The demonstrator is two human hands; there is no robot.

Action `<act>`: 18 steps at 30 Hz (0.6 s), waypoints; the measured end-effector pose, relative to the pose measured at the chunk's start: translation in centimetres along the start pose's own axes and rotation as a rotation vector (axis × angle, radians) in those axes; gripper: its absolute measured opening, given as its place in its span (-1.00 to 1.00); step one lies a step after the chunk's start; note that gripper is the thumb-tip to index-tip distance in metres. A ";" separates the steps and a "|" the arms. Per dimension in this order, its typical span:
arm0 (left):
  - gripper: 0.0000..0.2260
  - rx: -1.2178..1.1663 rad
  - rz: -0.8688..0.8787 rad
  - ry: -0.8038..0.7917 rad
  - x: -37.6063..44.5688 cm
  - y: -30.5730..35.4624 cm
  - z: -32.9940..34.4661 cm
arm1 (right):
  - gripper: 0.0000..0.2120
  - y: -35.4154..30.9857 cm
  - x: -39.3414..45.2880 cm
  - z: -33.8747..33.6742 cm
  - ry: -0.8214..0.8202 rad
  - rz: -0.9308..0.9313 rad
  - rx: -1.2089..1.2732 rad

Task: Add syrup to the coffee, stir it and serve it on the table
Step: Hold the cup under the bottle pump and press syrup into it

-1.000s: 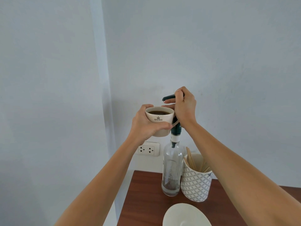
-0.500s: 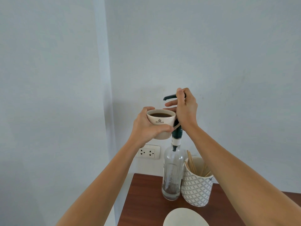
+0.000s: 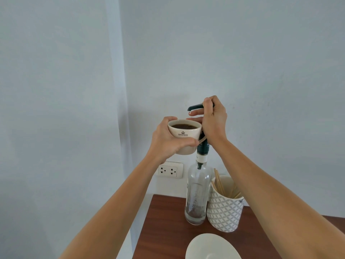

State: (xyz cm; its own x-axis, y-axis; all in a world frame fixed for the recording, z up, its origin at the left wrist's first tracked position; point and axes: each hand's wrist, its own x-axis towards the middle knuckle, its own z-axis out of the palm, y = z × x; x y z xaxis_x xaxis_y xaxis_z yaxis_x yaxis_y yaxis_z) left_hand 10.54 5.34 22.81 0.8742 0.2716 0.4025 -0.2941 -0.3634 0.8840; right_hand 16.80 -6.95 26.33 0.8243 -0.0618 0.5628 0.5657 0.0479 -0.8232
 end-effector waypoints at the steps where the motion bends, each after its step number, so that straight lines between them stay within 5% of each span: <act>1: -0.26 0.001 -0.001 0.000 0.0 0.0 0.0 | -0.76 0.0 0.0 0.0 0.000 0.000 -0.002; 18: -0.22 -0.021 -0.018 0.001 0.0 -0.3 0.3 | -0.79 0.4 0.0 -0.2 0.007 -0.013 -0.044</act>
State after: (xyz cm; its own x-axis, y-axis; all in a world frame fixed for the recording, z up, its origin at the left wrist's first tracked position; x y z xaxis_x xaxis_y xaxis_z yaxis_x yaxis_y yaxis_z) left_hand 10.73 5.21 22.53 0.8791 0.2785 0.3867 -0.2864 -0.3399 0.8958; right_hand 17.07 -7.08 25.99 0.8167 -0.0695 0.5729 0.5744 0.0030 -0.8185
